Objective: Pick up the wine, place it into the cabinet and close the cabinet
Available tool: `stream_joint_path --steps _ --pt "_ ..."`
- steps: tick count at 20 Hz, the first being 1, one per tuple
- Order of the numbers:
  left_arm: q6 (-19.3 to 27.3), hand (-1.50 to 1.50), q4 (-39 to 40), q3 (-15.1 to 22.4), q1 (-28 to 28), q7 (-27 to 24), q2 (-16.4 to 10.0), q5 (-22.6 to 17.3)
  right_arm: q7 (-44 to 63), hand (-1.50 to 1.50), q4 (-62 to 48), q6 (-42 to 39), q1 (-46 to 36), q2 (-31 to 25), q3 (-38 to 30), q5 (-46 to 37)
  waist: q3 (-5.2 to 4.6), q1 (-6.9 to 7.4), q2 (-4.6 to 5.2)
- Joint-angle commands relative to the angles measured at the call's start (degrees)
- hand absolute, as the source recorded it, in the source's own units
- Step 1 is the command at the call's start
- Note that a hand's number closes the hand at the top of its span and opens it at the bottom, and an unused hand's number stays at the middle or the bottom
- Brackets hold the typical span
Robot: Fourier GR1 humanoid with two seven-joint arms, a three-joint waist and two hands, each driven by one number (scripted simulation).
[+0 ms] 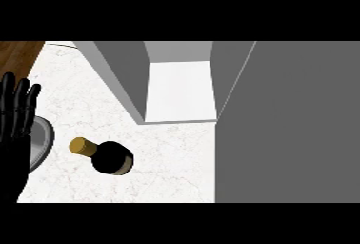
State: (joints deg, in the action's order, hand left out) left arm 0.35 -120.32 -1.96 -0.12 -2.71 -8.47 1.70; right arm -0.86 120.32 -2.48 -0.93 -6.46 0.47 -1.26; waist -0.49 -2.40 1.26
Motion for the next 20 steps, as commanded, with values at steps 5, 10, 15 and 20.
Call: stream_joint_path --steps 5,10,15,20 --pt "-0.61 -1.5 10.82 10.72 -13.7 7.09 5.6 0.89 0.16 -1.5 7.1 1.27 7.79 3.47 2.05 0.97 0.56 -0.27 -1.27" --pt "2.51 -1.5 10.25 15.76 -12.95 19.3 8.34 -9.35 7.18 -1.5 9.29 -9.05 10.2 0.24 11.39 8.94 0.54 0.89 -1.52" --pt "13.42 -1.5 3.23 26.14 -14.99 27.35 8.43 -6.14 15.1 -1.5 21.42 -7.35 15.35 -0.7 13.48 9.92 0.49 1.73 -1.55" --pt "21.44 -1.5 -5.02 34.37 -14.91 36.83 8.46 0.57 13.22 -1.5 25.43 -9.9 21.94 -2.74 11.31 13.31 0.56 1.98 -1.61"
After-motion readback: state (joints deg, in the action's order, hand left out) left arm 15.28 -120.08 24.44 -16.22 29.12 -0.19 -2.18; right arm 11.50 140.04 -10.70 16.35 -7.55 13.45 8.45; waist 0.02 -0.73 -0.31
